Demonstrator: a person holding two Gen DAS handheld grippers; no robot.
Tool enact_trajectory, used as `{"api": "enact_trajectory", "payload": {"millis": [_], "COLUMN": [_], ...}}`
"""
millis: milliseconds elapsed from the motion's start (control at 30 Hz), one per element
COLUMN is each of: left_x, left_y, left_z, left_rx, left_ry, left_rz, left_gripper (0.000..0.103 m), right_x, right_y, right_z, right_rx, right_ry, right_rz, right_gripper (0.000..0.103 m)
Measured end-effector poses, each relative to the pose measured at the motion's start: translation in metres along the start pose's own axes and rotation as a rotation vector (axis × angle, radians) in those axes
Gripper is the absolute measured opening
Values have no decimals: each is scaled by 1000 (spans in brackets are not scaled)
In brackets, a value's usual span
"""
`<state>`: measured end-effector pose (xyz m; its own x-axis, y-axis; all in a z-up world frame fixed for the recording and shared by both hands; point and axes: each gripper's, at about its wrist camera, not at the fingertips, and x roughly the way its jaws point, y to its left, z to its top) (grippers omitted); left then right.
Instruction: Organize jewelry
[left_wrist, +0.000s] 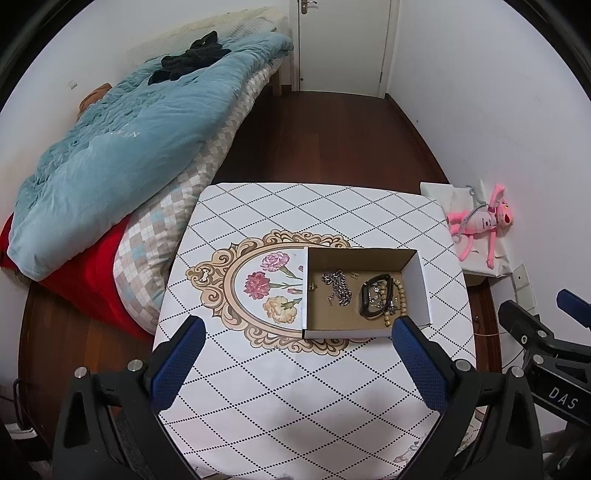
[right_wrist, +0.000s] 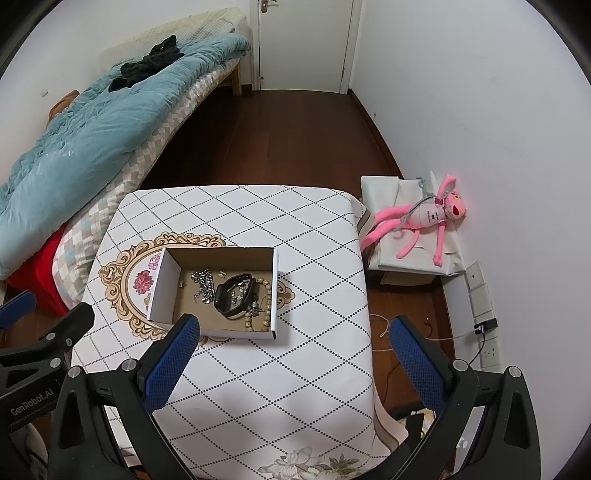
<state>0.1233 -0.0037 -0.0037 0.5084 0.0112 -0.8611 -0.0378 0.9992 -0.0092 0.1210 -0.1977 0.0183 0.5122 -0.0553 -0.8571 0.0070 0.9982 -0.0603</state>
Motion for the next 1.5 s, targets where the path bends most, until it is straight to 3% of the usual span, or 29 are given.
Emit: {"api": "enact_trajectory", "payload": {"millis": [1500], "left_x": [6], "left_y": [1], "left_z": [-5], "left_rx": [-1], "left_ry": [33], "left_rz": [-1], "left_gripper": [103], "right_x": [9], "right_y": [1], "right_z": [-5], "right_rx": [-5], "right_ry": [45], "right_rz": [-10], "right_gripper": [103]}}
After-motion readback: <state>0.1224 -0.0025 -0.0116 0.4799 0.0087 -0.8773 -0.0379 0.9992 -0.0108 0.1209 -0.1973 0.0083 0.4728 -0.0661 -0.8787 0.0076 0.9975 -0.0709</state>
